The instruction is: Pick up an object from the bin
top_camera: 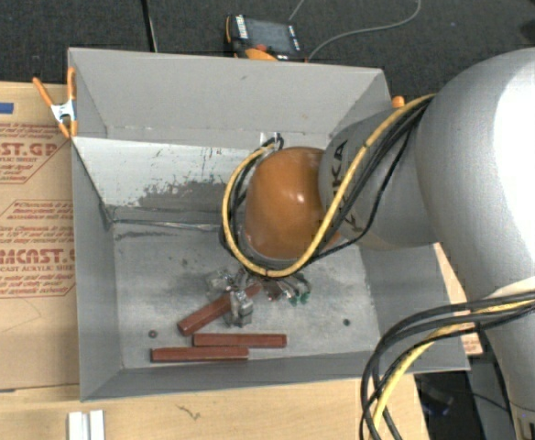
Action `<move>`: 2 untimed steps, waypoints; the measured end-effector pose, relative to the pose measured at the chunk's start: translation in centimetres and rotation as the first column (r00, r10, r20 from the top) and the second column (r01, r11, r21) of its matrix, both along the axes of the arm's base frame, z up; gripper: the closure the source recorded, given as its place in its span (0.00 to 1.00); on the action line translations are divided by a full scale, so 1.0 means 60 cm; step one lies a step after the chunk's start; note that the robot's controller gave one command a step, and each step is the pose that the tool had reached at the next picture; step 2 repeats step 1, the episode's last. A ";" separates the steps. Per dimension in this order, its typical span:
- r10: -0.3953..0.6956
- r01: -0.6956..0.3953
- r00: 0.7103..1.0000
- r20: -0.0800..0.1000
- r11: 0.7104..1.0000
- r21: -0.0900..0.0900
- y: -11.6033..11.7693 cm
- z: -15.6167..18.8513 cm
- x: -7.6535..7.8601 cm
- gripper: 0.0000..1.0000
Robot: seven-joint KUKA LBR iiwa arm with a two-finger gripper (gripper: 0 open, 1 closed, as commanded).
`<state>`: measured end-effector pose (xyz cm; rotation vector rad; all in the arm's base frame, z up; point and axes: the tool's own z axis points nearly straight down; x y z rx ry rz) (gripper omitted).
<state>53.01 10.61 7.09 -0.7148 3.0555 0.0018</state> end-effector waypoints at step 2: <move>0.016 -0.016 1.000 0.007 1.000 -0.001 -0.027 0.257 -0.014 1.00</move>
Offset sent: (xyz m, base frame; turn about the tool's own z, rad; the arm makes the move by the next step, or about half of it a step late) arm -0.0105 -0.0168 0.1501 -0.0163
